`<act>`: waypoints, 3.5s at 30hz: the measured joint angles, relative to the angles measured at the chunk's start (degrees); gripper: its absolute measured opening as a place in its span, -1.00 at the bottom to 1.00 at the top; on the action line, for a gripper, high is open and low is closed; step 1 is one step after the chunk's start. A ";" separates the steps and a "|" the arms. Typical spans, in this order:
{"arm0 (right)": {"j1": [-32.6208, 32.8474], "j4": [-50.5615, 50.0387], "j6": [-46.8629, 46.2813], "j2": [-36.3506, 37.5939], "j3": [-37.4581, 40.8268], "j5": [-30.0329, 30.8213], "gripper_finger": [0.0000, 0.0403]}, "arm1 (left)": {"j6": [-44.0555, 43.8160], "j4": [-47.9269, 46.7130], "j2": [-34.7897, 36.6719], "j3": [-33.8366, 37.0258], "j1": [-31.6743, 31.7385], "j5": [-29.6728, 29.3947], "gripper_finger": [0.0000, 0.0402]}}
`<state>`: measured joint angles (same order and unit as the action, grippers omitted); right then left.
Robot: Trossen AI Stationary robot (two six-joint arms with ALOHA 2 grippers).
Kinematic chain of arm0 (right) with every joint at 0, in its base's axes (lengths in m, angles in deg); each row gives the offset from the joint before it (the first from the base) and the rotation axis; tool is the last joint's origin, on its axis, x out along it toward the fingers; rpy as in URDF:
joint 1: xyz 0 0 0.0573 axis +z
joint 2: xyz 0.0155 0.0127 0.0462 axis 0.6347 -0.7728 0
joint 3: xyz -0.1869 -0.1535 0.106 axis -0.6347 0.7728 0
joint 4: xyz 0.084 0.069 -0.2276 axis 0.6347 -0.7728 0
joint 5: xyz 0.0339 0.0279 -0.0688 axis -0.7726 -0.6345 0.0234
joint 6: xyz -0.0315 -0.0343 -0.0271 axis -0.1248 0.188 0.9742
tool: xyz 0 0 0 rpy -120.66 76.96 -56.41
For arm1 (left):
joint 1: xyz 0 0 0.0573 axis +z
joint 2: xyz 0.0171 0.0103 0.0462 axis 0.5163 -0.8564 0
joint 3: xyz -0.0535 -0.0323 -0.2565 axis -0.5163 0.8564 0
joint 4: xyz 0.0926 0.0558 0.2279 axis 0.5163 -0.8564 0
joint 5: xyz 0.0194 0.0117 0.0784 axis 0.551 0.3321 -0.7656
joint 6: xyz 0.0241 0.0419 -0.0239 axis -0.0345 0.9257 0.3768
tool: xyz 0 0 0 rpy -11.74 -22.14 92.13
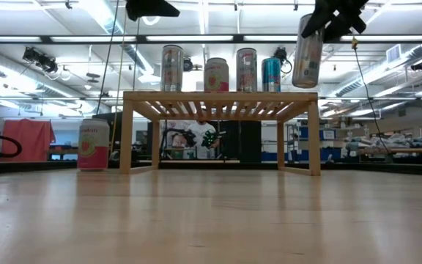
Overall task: Place canned beverage on shelf
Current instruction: Put the white yellow soda can on the shelf aligned with the other white yellow soda can
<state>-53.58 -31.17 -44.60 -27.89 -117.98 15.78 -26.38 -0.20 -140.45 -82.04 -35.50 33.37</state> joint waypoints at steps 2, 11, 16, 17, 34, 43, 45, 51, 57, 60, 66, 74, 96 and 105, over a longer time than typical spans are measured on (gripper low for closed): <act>0.77 0.60 0.15 -0.57 0.00 -0.04 0.28 | -0.21 0.04 0.00 0.00 -0.12 0.01 0.37; 3.76 2.32 1.02 -2.70 -0.25 -0.01 0.28 | -1.51 0.04 0.00 0.00 0.14 0.66 0.37; 5.68 3.85 1.22 -3.54 -1.20 0.15 0.28 | -1.46 1.22 0.00 0.00 0.85 0.68 0.37; 6.00 4.41 1.59 -3.65 -1.20 0.15 0.28 | -1.31 1.74 0.00 0.00 1.23 0.65 0.37; 7.80 8.04 2.21 -6.13 -1.22 0.26 0.28 | -2.41 5.26 0.00 0.00 3.38 0.76 0.37; 11.24 15.22 3.59 -9.66 -1.30 -0.41 0.28 | -1.15 7.35 -1.16 -0.03 9.03 4.53 0.37; 11.83 16.59 3.64 -10.61 -1.31 -0.54 0.28 | -1.49 8.00 -2.43 -0.02 10.58 5.43 0.37; 12.31 19.64 3.92 -12.71 -1.31 -2.05 0.28 | -0.60 12.57 -6.34 -0.02 13.02 14.94 0.37; 12.70 20.62 4.00 -14.12 -1.31 -3.60 0.28 | 5.40 14.17 -9.74 -0.02 12.88 15.60 0.37; 13.22 21.71 4.02 -14.95 -1.31 -4.29 0.28 | 6.08 14.22 -11.06 -0.02 12.51 15.55 0.37; 14.75 23.95 4.68 -17.08 -1.31 -4.60 0.28 | 5.86 15.72 -12.96 0.02 11.10 15.73 0.37; 15.05 27.85 5.13 -20.63 -1.31 -4.74 0.27 | 2.29 19.95 -14.80 -0.04 10.40 15.74 0.37; 15.25 35.40 5.80 -25.18 -1.34 -8.62 0.27 | 0.00 20.53 -15.72 0.00 10.79 16.77 0.37; 15.22 33.85 7.65 -27.86 -4.70 -8.94 0.27 | -0.04 19.41 -15.61 0.00 11.05 17.60 0.37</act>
<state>-38.36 2.68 -36.95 -55.75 -122.67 6.84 -26.43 19.21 -156.06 -82.04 -24.45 50.98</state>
